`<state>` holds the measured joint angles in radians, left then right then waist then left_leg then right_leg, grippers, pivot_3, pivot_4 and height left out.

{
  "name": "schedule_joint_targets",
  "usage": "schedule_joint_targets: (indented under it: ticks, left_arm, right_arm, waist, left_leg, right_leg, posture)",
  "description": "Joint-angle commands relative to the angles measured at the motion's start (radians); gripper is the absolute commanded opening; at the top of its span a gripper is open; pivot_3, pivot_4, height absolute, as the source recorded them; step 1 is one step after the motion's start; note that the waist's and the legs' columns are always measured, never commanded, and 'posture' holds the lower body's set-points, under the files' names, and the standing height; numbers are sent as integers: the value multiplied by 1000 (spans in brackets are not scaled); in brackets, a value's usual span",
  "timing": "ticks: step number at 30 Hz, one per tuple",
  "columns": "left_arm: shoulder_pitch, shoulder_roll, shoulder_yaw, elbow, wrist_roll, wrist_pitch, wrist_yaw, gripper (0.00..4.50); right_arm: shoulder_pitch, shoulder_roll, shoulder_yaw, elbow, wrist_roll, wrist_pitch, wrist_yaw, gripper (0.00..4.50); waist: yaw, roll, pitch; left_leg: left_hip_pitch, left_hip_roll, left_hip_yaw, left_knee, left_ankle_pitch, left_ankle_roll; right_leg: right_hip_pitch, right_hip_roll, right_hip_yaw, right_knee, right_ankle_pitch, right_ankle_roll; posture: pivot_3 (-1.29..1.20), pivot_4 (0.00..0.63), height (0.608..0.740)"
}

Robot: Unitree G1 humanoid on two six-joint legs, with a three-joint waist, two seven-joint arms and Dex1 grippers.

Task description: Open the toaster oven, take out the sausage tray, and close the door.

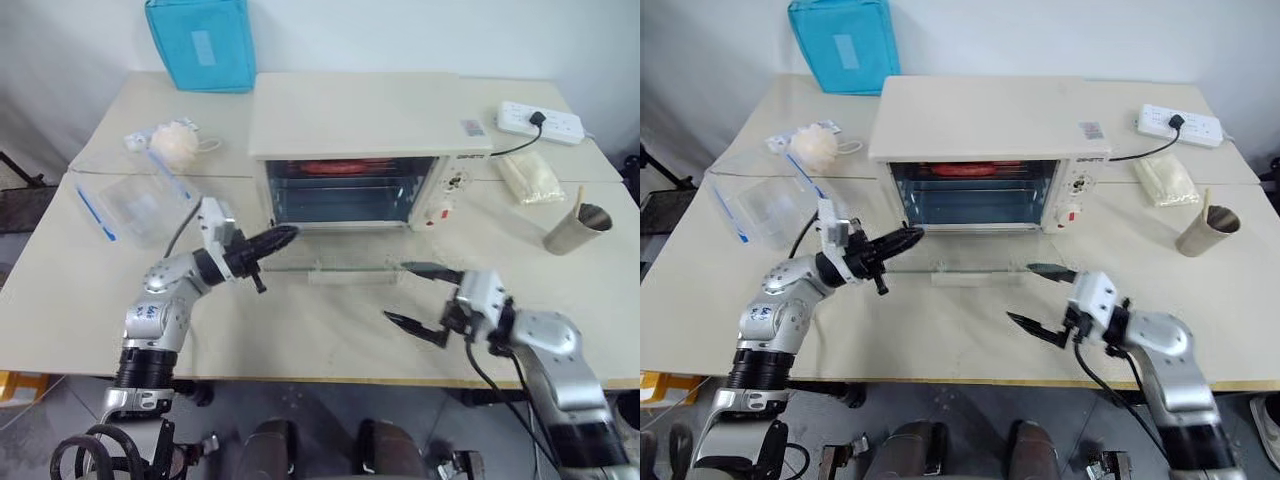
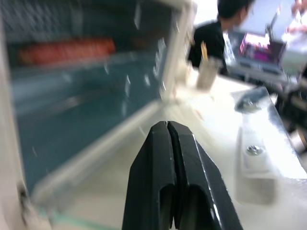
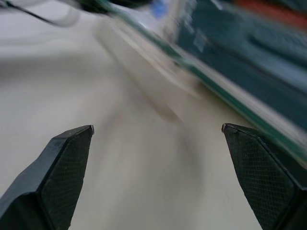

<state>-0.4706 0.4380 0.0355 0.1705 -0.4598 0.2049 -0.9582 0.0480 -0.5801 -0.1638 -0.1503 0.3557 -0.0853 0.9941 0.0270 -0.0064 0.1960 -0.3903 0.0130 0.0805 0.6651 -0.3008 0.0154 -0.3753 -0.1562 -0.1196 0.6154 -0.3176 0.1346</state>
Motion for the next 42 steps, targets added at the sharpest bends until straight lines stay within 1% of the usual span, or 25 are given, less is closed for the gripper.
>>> schedule_joint_targets:
  ticks: [1, 5, 7, 8, 10, 13, 15, 17, 18, 20, 22, 23, 25, 27, 31, 32, 34, 36, 38, 40, 42]
  left_arm:
    - [15, -4, -22, 16, 73, -63, 24, 28]
    - [57, -14, -40, 3, 89, -78, 12, 28]
    - [79, -12, -49, -1, 99, -83, 7, 28]
    - [91, -10, -51, -1, 112, -93, 18, 28]
    - [113, -5, -50, -9, 122, -98, 31, 28]
    - [140, -4, -31, -24, 127, -122, 55, 28]
    - [167, -8, -12, -46, 102, -117, 61, 28]
    - [197, -11, 9, -79, 70, -95, 66, 28]
    - [205, -10, 13, -91, 64, -87, 69, 403]
    - [240, 3, 27, -137, 47, -77, 68, 874]
    - [265, 11, 42, -168, 46, -78, 83, 1533]
    - [280, 16, 52, -187, 37, -75, 83, 1795]
    - [344, 37, 115, -260, -2, -81, 87, 2381]
    - [392, 53, 164, -314, -37, -80, 87, 3007]
    - [455, 62, 233, -392, -92, -70, 103, 4286]
    - [467, 65, 239, -410, -97, -69, 103, 4487]
    - [483, 63, 252, -433, -100, -73, 115, 4487]
    - [488, 60, 254, -441, -101, -70, 125, 4500]
    - [488, 56, 249, -444, -101, -68, 131, 4500]
    - [480, 51, 240, -443, -98, -71, 142, 4500]
    - [469, 47, 234, -443, -98, -67, 150, 4500]
  right_arm:
    - [81, -30, -110, -77, 41, 23, -48, 4500]
    - [118, -74, -178, -92, 29, 25, -74, 4500]
    - [91, -93, -181, -104, 12, 28, -97, 4500]
    - [46, -100, -160, -121, -12, 29, -119, 4500]
    - [-49, -104, -94, -168, -63, 56, -163, 4500]
    - [-243, -44, 59, -213, -201, 231, -314, 4500]
    - [-367, 6, 185, -184, -308, 216, -345, 4500]
    - [-462, 49, 285, -123, -417, 187, -382, 4500]
    - [-489, 60, 311, -100, -452, 182, -399, 4500]
    - [-562, 103, 378, -26, -546, 149, -460, 4500]
    - [-607, 131, 420, 29, -608, 113, -501, 4500]
    - [-628, 148, 432, 59, -632, 90, -528, 4500]
    - [-730, 201, 487, 181, -764, 107, -642, 4500]
    - [-801, 228, 524, 278, -856, 116, -711, 4500]
    - [-904, 245, 552, 432, -950, 128, -791, 4500]
    - [-921, 248, 554, 459, -962, 127, -807, 4500]
    - [-945, 255, 553, 502, -978, 124, -835, 4500]
    - [-955, 261, 558, 524, -988, 112, -844, 4101]
    - [-960, 265, 572, 527, -1004, 99, -845, 3583]
    - [-958, 269, 577, 519, -1015, 95, -851, 2791]
    - [-954, 271, 578, 516, -1022, 97, -852, 2209]
  waist:
    - [-1, 0, 0]
    - [-10, 0, 0]
    - [-12, 0, 0]
    - [-14, 0, 0]
    - [-20, 0, 0]
    - [-27, 0, -1]
    - [-30, 0, -1]
    - [-31, 0, -1]
    - [-31, 0, -1]
    - [-28, -1, -1]
    - [-28, -1, -1]
    - [-29, -1, -1]
    - [-37, -1, -1]
    - [-57, -1, -1]
    - [-57, -1, -1]
    - [-58, -1, -1]
    - [-57, -1, -1]
    - [-59, -1, -1]
    - [-60, -1, -1]
    - [-62, -1, -1]
    - [-62, -1, -1]
  left_leg:
    - [0, 0, 0, 0, 0, 0]
    - [3, 2, 3, -1, 0, 0]
    - [4, 4, 3, -1, 0, 0]
    - [4, 5, 4, -1, 0, 0]
    - [5, 7, 5, -1, 0, 0]
    - [5, 9, 6, -1, 0, -1]
    - [5, 11, 7, -1, 0, -2]
    - [5, 12, 8, -1, -1, -3]
    - [4, 12, 8, -1, -2, -3]
    - [3, 12, 9, -1, -2, -3]
    - [2, 11, 10, 0, -2, -2]
    - [2, 11, 10, 1, -2, -2]
    - [2, 12, 11, 1, -3, -2]
    - [1, 13, 12, 1, -2, -2]
    - [-1, 14, 13, 0, -1, -4]
    - [-2, 14, 13, 0, -2, -4]
    - [-3, 14, 14, 0, -2, -4]
    - [-3, 14, 14, 0, -2, -4]
    - [-2, 14, 14, 0, -2, -4]
    - [-2, 14, 15, 0, -2, -4]
    - [-2, 14, 15, -1, -2, -4]
  right_leg:
    - [0, 0, 0, 0, 0, 0]
    - [0, 2, 4, 1, 1, 0]
    - [0, 2, 5, 1, 1, -1]
    - [0, 2, 5, 1, 1, -1]
    - [-1, 3, 7, 1, 2, -1]
    - [-1, 3, 8, 2, 2, -1]
    - [-2, 5, 9, 2, 2, -2]
    - [-3, 6, 9, 2, 2, -3]
    - [-4, 6, 9, 3, 2, -3]
    - [-6, 6, 8, 3, 2, -3]
    - [-6, 5, 9, 3, 2, -3]
    - [-7, 5, 9, 3, 2, -3]
    - [-7, 5, 9, 3, 2, -3]
    - [-9, 6, 10, 5, 2, -3]
    - [-16, 6, 10, 9, 0, -6]
    - [-16, 6, 10, 10, 0, -6]
    - [-17, 6, 10, 10, 0, -6]
    - [-17, 6, 11, 9, 0, -6]
    - [-17, 6, 11, 9, 0, -6]
    - [-17, 7, 11, 10, 0, -6]
    - [-18, 7, 11, 10, 0, -6]
  posture:
    - [0, 150, 740]
    - [0, 150, 740]
    - [0, 150, 740]
    - [0, 150, 740]
    - [0, 150, 740]
    - [0, 150, 740]
    - [0, 150, 740]
    - [0, 150, 740]
    - [0, 150, 740]
    - [0, 150, 740]
    - [0, 150, 740]
    - [0, 150, 740]
    - [0, 150, 740]
    - [0, 150, 740]
    - [0, 150, 740]
    - [0, 150, 740]
    - [0, 150, 740]
    - [0, 150, 740]
    - [0, 150, 740]
    - [0, 150, 740]
    - [0, 150, 740]
